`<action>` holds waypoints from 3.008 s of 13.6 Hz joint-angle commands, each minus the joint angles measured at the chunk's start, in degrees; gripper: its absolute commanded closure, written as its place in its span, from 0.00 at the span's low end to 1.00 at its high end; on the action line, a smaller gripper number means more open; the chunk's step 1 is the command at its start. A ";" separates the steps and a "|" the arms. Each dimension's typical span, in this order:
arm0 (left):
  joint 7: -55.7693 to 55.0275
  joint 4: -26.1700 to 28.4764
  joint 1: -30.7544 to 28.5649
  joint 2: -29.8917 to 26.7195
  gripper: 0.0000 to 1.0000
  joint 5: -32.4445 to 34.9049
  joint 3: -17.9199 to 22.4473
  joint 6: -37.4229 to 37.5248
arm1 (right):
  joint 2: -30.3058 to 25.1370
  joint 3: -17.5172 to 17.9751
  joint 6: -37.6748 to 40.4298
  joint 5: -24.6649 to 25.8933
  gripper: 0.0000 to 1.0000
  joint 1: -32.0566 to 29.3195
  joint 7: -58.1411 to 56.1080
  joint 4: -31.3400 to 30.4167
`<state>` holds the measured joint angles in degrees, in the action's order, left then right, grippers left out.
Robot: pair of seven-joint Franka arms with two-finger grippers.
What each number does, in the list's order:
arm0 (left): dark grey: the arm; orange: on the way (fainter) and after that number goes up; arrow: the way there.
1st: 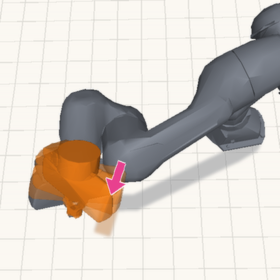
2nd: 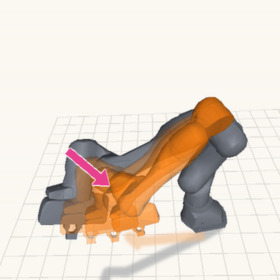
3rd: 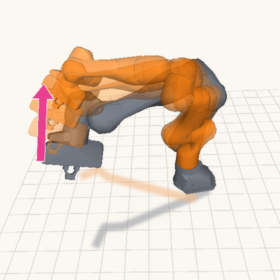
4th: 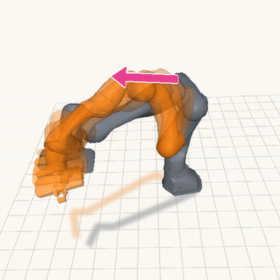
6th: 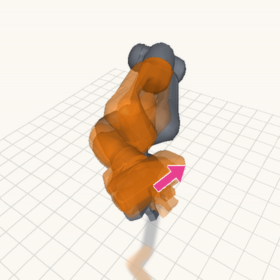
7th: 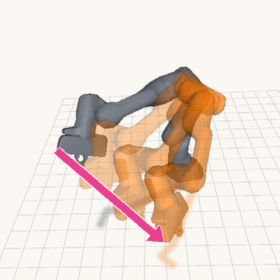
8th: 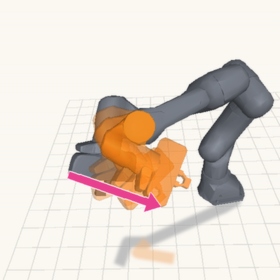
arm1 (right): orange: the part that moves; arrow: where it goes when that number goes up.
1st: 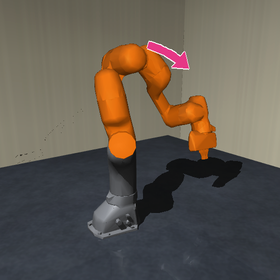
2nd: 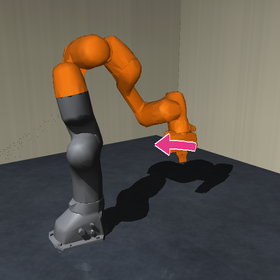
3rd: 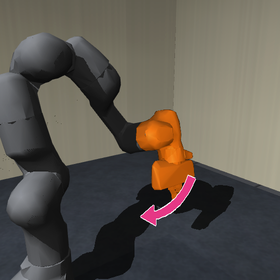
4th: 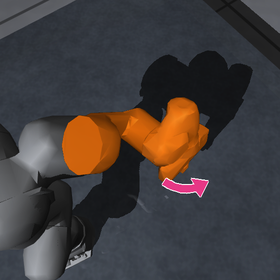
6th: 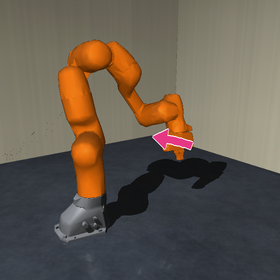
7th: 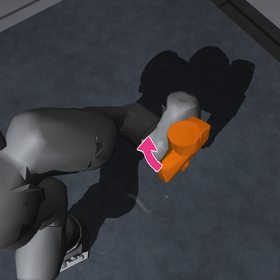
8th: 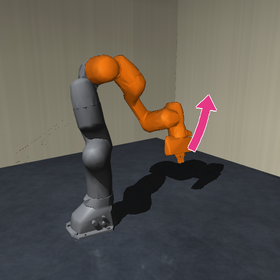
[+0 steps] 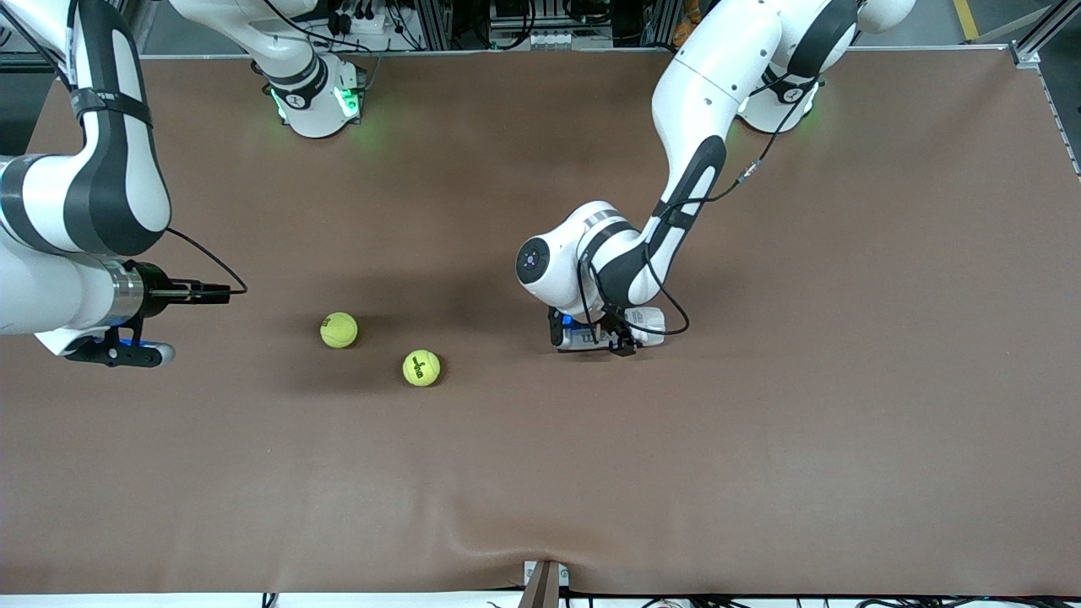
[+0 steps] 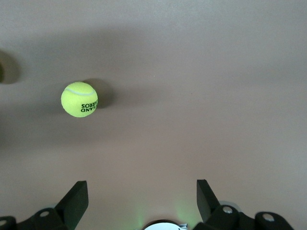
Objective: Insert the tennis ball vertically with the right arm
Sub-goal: 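Lift the tube upright with the left gripper, opening toward the balls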
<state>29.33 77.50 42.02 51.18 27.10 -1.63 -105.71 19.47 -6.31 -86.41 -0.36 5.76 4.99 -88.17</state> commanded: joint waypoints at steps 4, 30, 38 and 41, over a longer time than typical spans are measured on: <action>-0.33 -0.94 0.60 0.42 0.32 1.29 -0.13 -1.16 | -1.02 -0.10 -1.74 -0.44 0.00 0.22 -0.59 -2.18; -31.88 -0.95 5.44 -3.28 0.27 -9.43 -6.90 -43.24 | -1.02 -0.10 -1.92 -0.52 0.00 0.39 -0.59 -1.65; -38.47 0.90 7.37 0.93 0.26 -9.25 -6.10 -62.13 | -1.02 -0.10 -1.92 -0.52 0.00 0.48 -0.59 -1.65; -39.97 0.38 7.46 6.20 0.27 -9.69 -6.10 -73.71 | -1.02 -0.10 -1.92 -0.52 0.00 0.66 -0.51 -1.74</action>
<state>-9.26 78.83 48.76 53.81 17.90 -8.57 -172.14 19.47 -6.23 -88.08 -0.39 5.98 4.97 -89.15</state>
